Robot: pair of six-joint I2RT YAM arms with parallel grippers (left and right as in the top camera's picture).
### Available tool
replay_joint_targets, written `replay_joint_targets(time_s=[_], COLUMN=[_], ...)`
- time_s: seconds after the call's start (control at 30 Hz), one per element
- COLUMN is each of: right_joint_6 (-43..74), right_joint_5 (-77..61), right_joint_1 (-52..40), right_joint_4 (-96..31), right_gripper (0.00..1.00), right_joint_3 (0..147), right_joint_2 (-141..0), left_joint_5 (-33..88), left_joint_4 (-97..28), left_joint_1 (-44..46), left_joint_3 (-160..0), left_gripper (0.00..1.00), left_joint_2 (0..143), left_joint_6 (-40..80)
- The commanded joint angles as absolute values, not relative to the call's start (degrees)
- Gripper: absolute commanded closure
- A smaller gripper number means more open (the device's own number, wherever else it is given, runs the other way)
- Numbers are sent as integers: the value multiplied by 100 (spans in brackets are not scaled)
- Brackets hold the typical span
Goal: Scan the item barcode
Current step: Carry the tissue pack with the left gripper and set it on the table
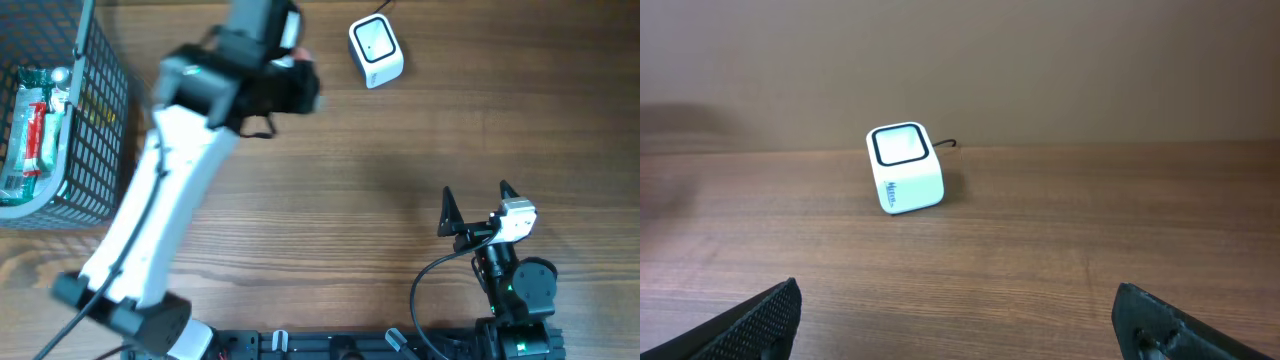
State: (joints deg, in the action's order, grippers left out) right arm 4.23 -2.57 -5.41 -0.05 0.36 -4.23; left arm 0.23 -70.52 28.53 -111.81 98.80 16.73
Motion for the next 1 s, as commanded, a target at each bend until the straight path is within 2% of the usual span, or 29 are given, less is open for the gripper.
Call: replay_joint_targets(time_s=[0.0,0.07,0.2,0.33,0.63,0.97], right_joint_6=[462,462,462,462,462,462], right_joint_5=[-307,-307,-307,-307,-309,-307], right_joint_1=[-517,-517,-517,-517,-517,-517], right_joint_4=[5,5,5,5,5,5], right_gripper=[0,0,0,0,0,0], right_joint_3=[30,30,30,30,30,30], right_joint_2=[-395,-395,-395,-395,-395,-395], left_joint_5=[-75,-75,-416,-1313,-1339,-1090], left_joint_4=[-6923,-6790,-6449,-6399,-6176,-5933], left_joint_1=[3385,3634,4202,4650,5297,5299], left_joint_3=[-11240,-11240,-11240,-11240,-11240,-11240], left_gripper=[51,54,53,64,62,59], left_joint_2=[10302,10530,10940,11231,11972,12516], left_joint_6=[2191,2383,2539,3280,3422,3651])
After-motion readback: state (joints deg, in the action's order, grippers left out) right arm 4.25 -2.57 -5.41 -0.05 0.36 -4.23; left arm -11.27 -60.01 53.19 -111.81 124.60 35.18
